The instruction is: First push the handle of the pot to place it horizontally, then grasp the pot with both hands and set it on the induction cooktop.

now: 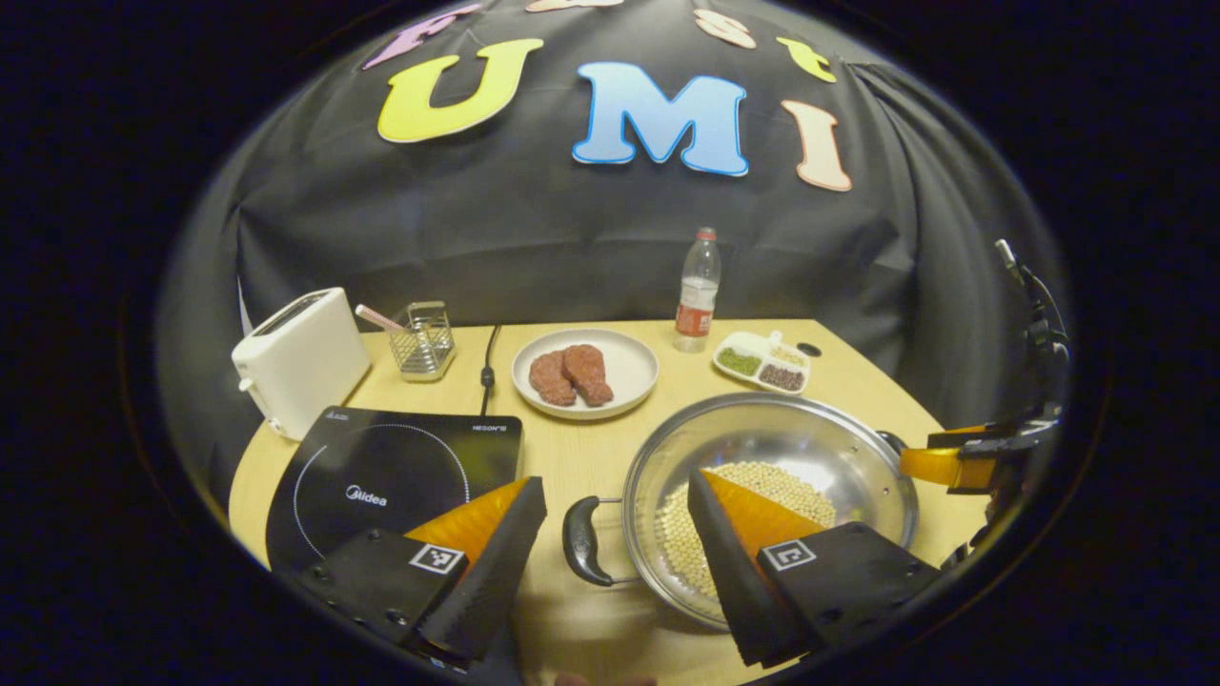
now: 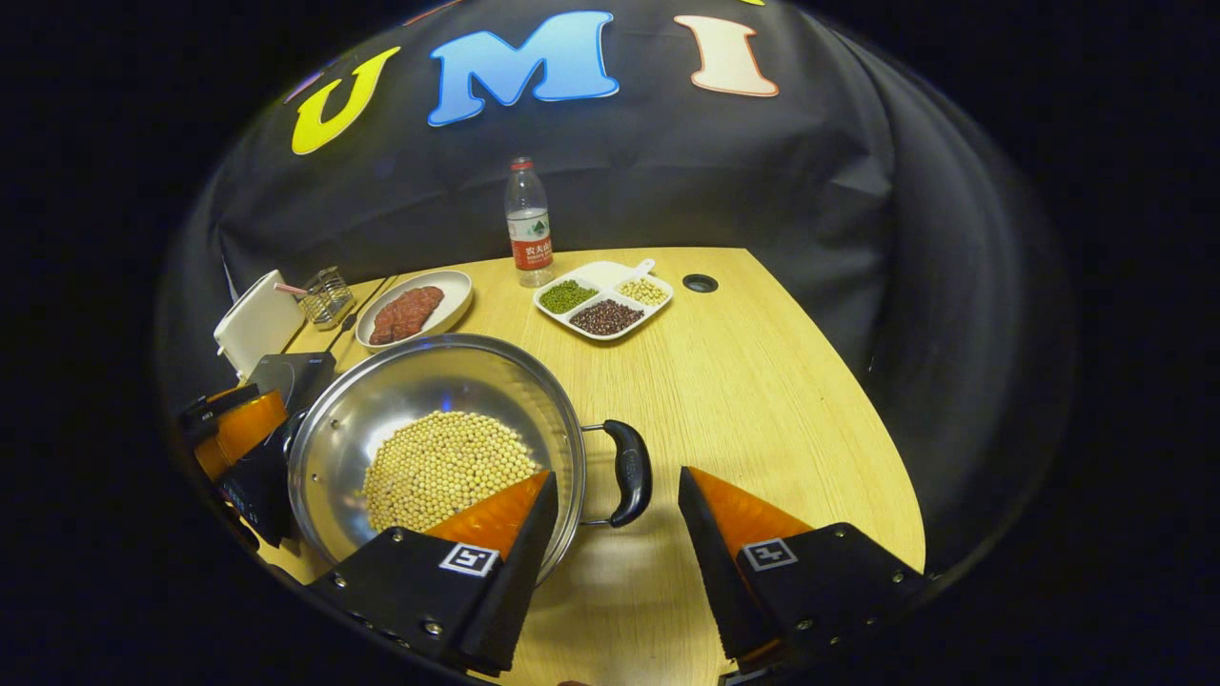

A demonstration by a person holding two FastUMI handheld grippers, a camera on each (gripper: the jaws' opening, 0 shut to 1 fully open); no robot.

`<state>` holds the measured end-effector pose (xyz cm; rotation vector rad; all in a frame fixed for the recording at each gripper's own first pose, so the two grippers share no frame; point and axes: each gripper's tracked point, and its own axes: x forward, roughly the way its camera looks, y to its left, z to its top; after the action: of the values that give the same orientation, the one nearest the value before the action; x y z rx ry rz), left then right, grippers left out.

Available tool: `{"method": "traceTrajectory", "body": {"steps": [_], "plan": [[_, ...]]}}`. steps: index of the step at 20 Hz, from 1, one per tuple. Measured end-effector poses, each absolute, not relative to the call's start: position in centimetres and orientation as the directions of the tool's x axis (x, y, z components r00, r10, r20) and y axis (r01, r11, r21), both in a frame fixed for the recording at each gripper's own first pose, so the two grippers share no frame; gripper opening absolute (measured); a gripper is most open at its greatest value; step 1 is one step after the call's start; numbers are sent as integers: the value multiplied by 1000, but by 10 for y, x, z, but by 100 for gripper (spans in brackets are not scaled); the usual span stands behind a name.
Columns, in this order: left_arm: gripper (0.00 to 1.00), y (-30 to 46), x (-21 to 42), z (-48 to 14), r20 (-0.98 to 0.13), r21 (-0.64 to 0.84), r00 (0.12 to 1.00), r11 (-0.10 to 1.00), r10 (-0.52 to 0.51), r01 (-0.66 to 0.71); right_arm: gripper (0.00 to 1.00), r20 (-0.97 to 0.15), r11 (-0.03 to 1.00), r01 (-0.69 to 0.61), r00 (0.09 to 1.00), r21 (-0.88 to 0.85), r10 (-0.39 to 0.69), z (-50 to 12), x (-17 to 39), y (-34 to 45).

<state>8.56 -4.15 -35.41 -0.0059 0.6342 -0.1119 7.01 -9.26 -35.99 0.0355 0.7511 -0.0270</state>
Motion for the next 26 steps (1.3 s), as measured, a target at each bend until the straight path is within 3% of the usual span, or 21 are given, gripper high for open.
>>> {"method": "traceTrajectory", "body": {"steps": [6,12,18,20,21,22,24,25,26], "plan": [[97,-34,84,-408,-669,-34,737,994,-99,102,78,-704,999,51,709,15,-26,-381,86,-87],[100,-33,88,-423,-693,-42,712,993,-110,113,78,-727,999,55,685,-1,-39,-396,96,-89],[80,-42,92,-424,-697,-31,705,988,-129,151,68,-753,998,37,658,48,11,-407,97,-83],[77,-42,92,-423,-702,-41,701,989,-130,142,60,-757,997,38,654,63,23,-407,96,-82],[75,-41,93,-422,-704,-35,699,990,-122,138,65,-758,996,45,652,79,31,-408,97,-82],[74,-40,94,-422,-708,-28,697,991,-114,134,60,-763,995,48,646,84,33,-408,95,-81],[66,-39,95,-421,-718,-19,689,992,-100,124,60,-764,996,50,645,77,27,-407,94,-81],[68,-38,96,-420,-720,-14,687,992,-97,125,60,-766,996,51,642,80,28,-407,92,-81],[67,-38,97,-419,-719,-13,689,992,-95,123,54,-770,994,56,638,90,33,-407,91,-79]]}}
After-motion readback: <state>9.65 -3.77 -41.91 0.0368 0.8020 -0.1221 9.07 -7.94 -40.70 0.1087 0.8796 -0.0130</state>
